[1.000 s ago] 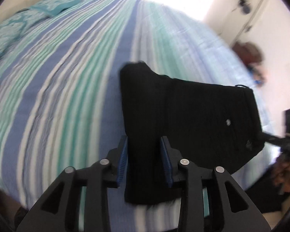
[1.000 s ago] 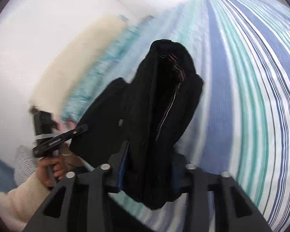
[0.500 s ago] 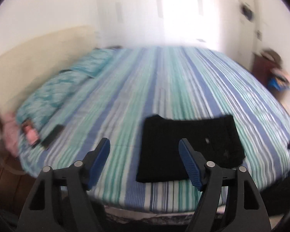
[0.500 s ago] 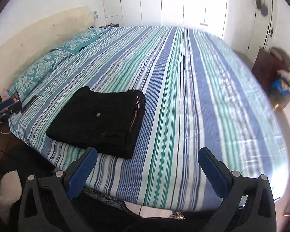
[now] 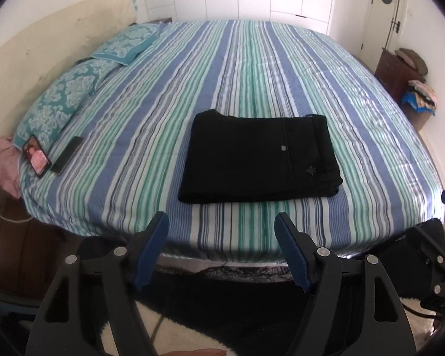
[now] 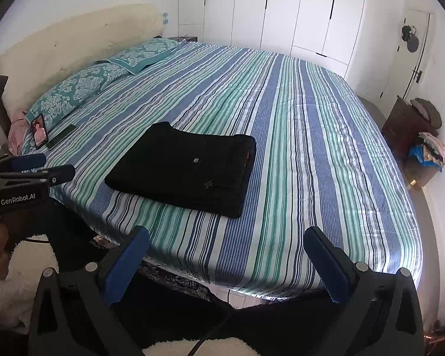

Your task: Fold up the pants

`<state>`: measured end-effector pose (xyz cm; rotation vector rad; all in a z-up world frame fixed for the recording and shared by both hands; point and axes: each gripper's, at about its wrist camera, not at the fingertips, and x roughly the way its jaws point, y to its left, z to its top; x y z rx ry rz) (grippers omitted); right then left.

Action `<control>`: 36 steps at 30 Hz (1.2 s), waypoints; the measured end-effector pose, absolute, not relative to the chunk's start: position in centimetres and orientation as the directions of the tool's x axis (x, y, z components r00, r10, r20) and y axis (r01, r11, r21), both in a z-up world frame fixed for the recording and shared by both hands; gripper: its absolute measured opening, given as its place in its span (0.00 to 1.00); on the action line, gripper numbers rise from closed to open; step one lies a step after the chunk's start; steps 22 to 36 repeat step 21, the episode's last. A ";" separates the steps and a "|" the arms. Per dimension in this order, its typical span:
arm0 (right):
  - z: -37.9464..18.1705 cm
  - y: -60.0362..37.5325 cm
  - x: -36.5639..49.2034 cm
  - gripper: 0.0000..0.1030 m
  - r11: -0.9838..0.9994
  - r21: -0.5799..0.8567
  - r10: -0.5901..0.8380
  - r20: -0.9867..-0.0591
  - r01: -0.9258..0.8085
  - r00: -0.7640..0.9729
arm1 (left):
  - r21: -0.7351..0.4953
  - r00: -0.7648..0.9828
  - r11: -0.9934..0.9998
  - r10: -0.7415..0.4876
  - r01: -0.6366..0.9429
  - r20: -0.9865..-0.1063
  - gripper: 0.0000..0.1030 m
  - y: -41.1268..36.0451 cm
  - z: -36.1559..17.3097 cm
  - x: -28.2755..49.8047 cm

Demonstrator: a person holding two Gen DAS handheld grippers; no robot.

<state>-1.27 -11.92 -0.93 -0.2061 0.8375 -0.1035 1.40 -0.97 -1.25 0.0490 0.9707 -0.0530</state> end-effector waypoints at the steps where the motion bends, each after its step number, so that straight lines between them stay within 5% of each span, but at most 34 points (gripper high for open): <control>1: -1.0 -12.0 -1.2 1.00 0.976 -0.216 -0.171 -0.727 0.015 0.664 | 0.024 0.563 0.997 -0.020 0.071 -0.826 0.74 -1.1 -1.3 1.3; 36: -1.6 -11.4 -0.5 1.00 0.979 -0.202 -0.153 -0.741 -0.001 0.653 | 0.023 0.594 0.998 -0.017 0.060 -0.804 0.74 -0.8 -0.7 -0.6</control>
